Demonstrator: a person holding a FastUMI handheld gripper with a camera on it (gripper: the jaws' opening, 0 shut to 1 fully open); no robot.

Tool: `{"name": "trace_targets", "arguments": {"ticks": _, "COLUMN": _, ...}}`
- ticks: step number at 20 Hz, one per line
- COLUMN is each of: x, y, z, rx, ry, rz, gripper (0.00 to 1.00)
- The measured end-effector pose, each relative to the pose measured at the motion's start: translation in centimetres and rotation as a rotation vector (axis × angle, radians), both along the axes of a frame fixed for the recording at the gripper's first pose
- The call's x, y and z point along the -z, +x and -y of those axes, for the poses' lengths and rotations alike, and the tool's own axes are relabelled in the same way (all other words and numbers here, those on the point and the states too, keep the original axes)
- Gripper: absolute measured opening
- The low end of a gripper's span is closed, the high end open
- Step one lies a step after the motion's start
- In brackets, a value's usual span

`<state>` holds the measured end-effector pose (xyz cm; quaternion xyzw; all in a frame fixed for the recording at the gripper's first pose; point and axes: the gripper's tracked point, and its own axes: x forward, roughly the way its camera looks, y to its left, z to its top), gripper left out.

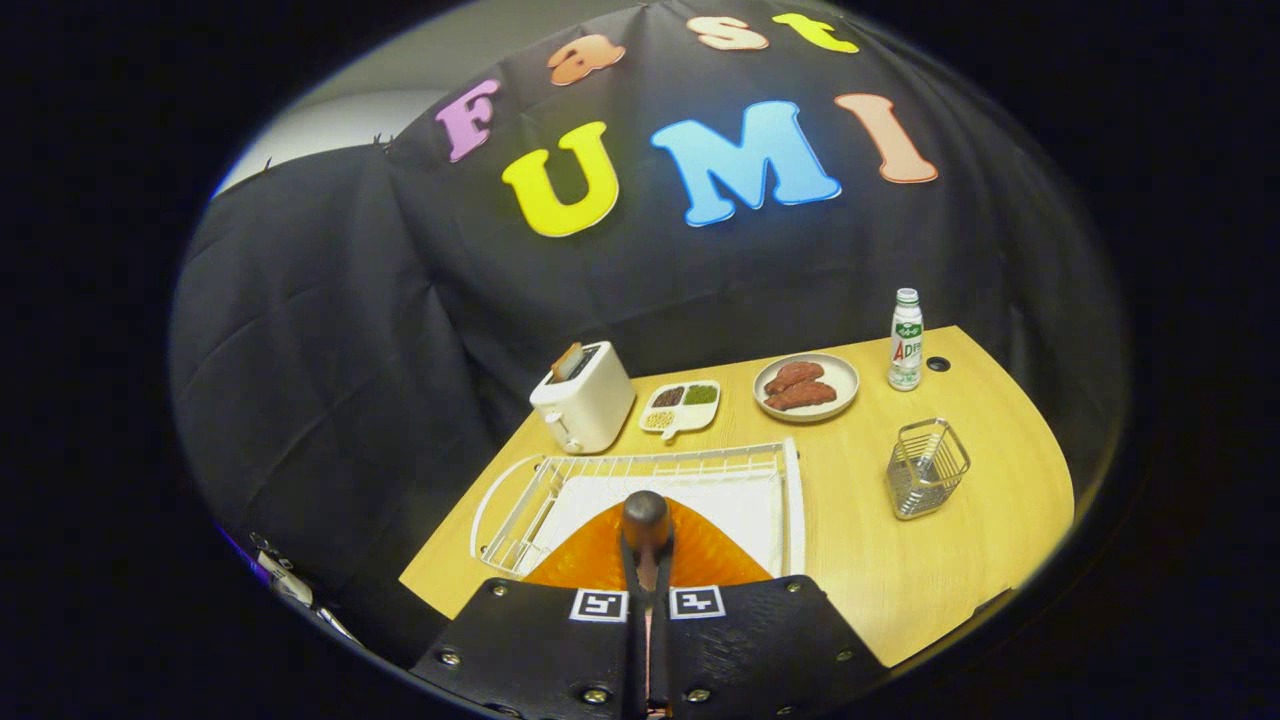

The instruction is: Take the plate from the dish rack, then take the spoon from the basket and place it into the plate.

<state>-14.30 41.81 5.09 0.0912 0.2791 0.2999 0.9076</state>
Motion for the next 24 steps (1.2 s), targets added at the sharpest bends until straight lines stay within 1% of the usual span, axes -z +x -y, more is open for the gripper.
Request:
{"name": "trace_targets", "arguments": {"ticks": 3, "x": 3.0, "y": -2.6, "z": -1.8, "rx": -0.033, "ry": -0.063, "rz": 0.001, "gripper": 0.01}}
{"name": "trace_targets", "arguments": {"ticks": 6, "x": 6.0, "y": -5.0, "z": -3.5, "rx": -0.064, "ry": -0.102, "rz": -0.028, "gripper": 0.01}}
{"name": "trace_targets", "arguments": {"ticks": 11, "x": 10.1, "y": -7.6, "z": -5.3, "rx": -0.108, "ry": -0.166, "rz": -0.047, "gripper": 0.01}}
{"name": "trace_targets", "arguments": {"ticks": 16, "x": 11.5, "y": -8.3, "z": -6.1, "rx": -0.104, "ry": -0.185, "rz": -0.019, "gripper": 0.01}}
{"name": "trace_targets", "arguments": {"ticks": 18, "x": 12.2, "y": -8.9, "z": -6.4, "rx": -0.115, "ry": -0.186, "rz": -0.022, "gripper": 0.02}}
{"name": "trace_targets", "arguments": {"ticks": 20, "x": 11.9, "y": -8.8, "z": -6.3, "rx": -0.101, "ry": -0.169, "rz": 0.005, "gripper": 0.02}}
{"name": "trace_targets", "arguments": {"ticks": 22, "x": 11.9, "y": -8.9, "z": -6.5, "rx": -0.111, "ry": -0.169, "rz": 0.008, "gripper": 0.02}}
{"name": "trace_targets", "arguments": {"ticks": 23, "x": 12.0, "y": -9.0, "z": -6.4, "rx": -0.116, "ry": -0.17, "rz": 0.014, "gripper": 0.05}}
{"name": "trace_targets", "arguments": {"ticks": 24, "x": 12.0, "y": -9.3, "z": -6.3, "rx": -0.123, "ry": -0.173, "rz": 0.012, "gripper": 0.05}}
